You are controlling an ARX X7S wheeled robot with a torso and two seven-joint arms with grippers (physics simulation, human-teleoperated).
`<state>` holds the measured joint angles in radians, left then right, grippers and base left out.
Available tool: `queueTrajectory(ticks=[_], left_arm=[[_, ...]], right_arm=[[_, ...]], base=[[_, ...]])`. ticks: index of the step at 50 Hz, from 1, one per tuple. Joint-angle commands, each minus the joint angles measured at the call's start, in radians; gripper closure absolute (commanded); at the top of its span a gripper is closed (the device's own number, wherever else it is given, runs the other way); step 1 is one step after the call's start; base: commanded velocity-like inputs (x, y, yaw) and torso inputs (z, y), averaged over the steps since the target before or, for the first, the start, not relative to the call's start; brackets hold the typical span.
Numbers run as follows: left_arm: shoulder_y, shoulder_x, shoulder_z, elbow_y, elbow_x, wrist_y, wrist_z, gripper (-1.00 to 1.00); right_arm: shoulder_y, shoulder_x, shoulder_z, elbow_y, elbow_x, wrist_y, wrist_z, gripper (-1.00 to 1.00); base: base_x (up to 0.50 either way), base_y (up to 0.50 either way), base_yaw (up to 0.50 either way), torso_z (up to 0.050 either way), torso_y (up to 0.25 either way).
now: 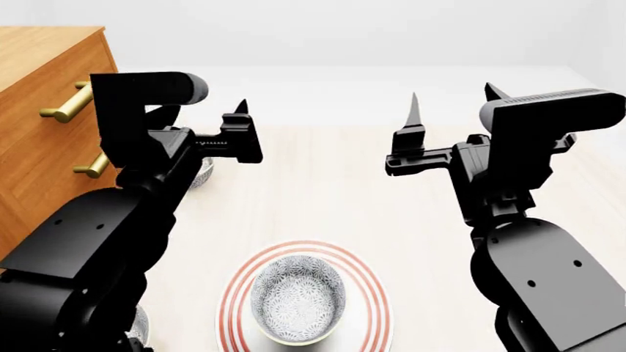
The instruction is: Put the bowl in the middle on the plate.
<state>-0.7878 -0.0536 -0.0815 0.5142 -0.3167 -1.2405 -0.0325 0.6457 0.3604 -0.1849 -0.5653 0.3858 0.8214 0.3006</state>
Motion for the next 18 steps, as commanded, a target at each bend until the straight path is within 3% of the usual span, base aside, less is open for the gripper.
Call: queueTrajectory(ticks=[1,18], left_arm=[[-0.140,0.004,-0.024,0.067,-0.049,-0.092,-0.037,-1.00],[-0.165,-0.006,-0.038,0.103,-0.092,-0.115,-0.064,-1.00]], right_arm=[[0.158,0.015,-0.022,-0.092,0.027,0.145,0.012,-1.00],[0.202,0.022,-0.030,-0.160,0.046,0.203,0.026,-1.00]], base=[[0.00,0.00,0.00,0.000,0.000],[0.00,0.00,0.00,0.000,0.000]])
